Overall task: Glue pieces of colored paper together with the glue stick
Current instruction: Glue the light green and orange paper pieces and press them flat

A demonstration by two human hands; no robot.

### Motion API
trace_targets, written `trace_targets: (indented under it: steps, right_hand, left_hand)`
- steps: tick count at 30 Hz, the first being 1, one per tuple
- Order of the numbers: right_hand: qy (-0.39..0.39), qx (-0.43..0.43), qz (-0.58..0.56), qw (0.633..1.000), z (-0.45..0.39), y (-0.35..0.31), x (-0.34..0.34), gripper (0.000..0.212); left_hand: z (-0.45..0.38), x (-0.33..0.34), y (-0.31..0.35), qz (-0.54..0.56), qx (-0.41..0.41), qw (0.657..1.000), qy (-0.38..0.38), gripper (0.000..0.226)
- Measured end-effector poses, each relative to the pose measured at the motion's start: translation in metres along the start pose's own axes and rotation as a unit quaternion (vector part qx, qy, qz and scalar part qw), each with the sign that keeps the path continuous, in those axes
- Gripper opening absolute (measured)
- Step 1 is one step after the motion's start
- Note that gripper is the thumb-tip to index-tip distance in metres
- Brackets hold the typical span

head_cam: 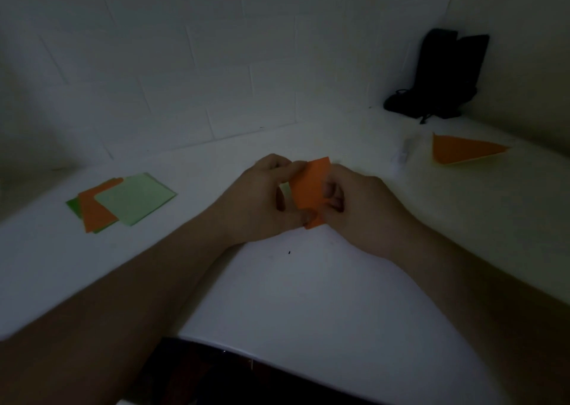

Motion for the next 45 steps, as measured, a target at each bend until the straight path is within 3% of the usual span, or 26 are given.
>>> trace_targets:
  steps: [13,18,23,28,32,35,39,42,45]
  right_hand:
    - [-0.041,0.025,-0.027,0.998,0.003,-0.009,0.005,0.036]
    - [0.022,0.020,-0.042,0.999,-0.002,-0.002,-0.007,0.019]
    - [0.028,0.007,0.009,1.000,-0.002,-0.003,-0.012,0.018]
    - [0.047,0.024,-0.040,0.998,-0.006,-0.001,-0.025,0.019]
    - [0.088,0.068,-0.176,0.978,-0.009,0.008,-0.039,0.018]
    - [0.126,0.089,-0.207,0.966,-0.008,0.016,-0.052,0.016]
    - [0.124,0.080,-0.122,0.982,-0.005,0.018,-0.054,0.015]
    - [0.065,0.078,-0.010,0.995,-0.001,0.011,-0.041,0.034]
    - [0.018,0.082,0.033,0.996,0.000,0.012,-0.027,0.055]
  left_hand:
    - [-0.003,-0.008,-0.009,0.004,-0.098,0.994,0.057,0.046]
    - [-0.003,-0.008,-0.012,-0.024,-0.110,0.991,0.068,0.038]
    - [-0.004,-0.008,-0.008,-0.026,-0.092,0.992,0.079,0.028]
    - [-0.003,-0.008,-0.005,-0.029,-0.068,0.995,0.068,0.032]
    - [-0.003,-0.007,-0.005,-0.026,-0.055,0.997,0.054,0.035]
    - [-0.003,-0.007,-0.008,-0.012,-0.069,0.996,0.051,0.036]
    - [-0.002,-0.006,-0.007,-0.001,-0.078,0.996,0.052,0.040]
    - [-0.001,-0.007,-0.004,0.025,-0.074,0.996,0.049,0.045]
    - [0.000,-0.007,0.001,0.029,-0.054,0.997,0.041,0.048]
Point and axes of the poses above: each hand's wrist, its own z-axis away from the middle knuckle, its own x-axis out of the palm, y = z × x, the point moved 5 cm from there along -z, towards the middle knuckle, and after that the axes turned 14 degrees about -z, right-handed, at the moved point
